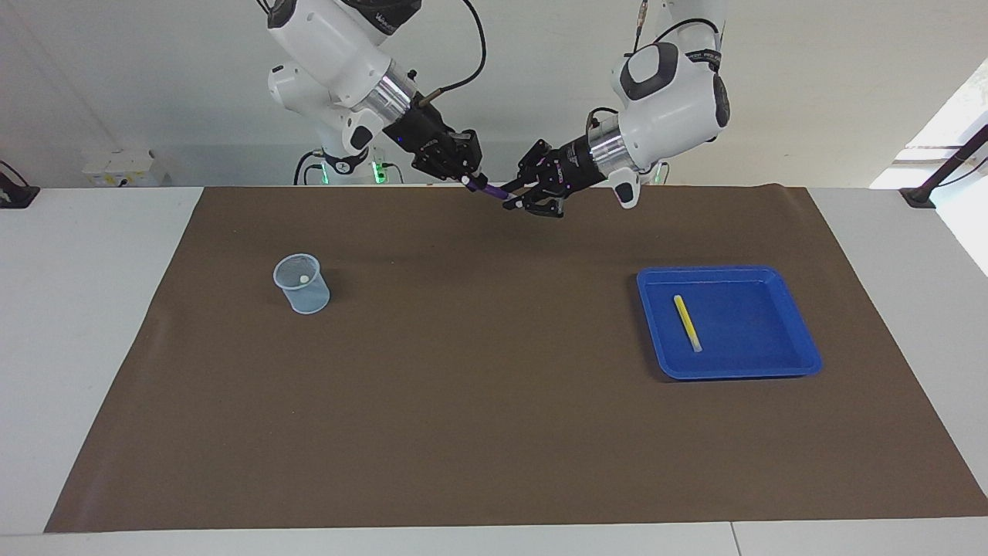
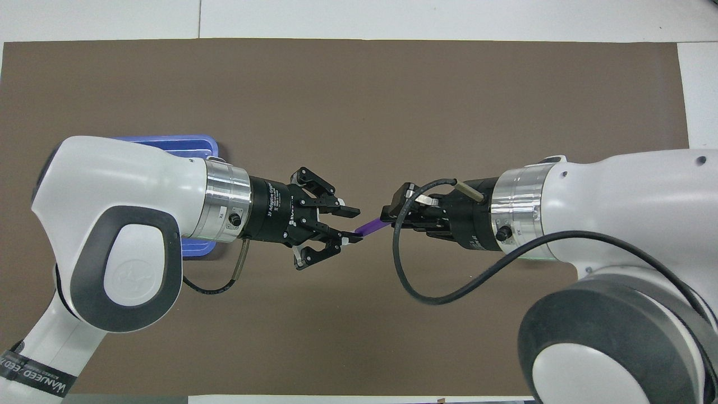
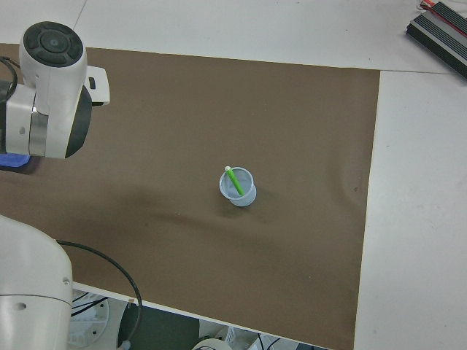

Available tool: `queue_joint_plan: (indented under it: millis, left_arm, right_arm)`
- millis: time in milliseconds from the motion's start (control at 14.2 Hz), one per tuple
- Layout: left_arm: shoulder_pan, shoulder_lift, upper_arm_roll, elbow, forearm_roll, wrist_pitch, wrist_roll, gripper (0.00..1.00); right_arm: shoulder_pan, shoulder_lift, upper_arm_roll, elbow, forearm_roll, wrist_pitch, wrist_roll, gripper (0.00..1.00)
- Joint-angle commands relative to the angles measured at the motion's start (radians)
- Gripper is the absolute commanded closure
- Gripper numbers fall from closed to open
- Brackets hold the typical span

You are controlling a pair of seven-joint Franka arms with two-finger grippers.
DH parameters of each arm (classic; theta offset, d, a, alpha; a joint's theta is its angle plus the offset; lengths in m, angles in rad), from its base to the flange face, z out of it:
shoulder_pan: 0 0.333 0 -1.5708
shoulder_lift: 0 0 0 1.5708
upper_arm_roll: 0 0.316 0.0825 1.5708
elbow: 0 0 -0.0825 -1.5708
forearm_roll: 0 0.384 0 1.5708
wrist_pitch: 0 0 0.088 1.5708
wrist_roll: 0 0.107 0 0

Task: Transfer and insert pens with both arms
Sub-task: 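Insert the purple pen into the cup while the left gripper reaches yellow pen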

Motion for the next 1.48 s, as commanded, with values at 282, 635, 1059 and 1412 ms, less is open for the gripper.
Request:
queue_joint_plan:
  millis: [282,635,1059,1412]
  left_arm:
    - [-0.003,-0.031,0.012,-0.034,0.14,0.007,-0.002,0.0]
    - [-0.001,-0.026,0.014,-0.034,0.436,-0.001,0.092,0.0]
    - [0.154,-0.02,0.017,-0.036,0.54,-0.179,0.591,0.0]
    - [0.264,0.043,0.017,-0.034,0.708,-0.156,1.001,0.0]
  right_arm:
    - [-0.211,0.064,-0.017,0.239,-0.293,-0.39,-0.503,1.0]
    - [-0.33,0.023,-0.021,0.054,-0.451,-0.291,-0.723,1.0]
    - [-0.398,0.092,-0.023,-0.022,-0.496,-0.192,-0.8,1.0]
    - [-0.426,0.118,-0.023,-0.084,-0.505,-0.107,-0.8,1.0]
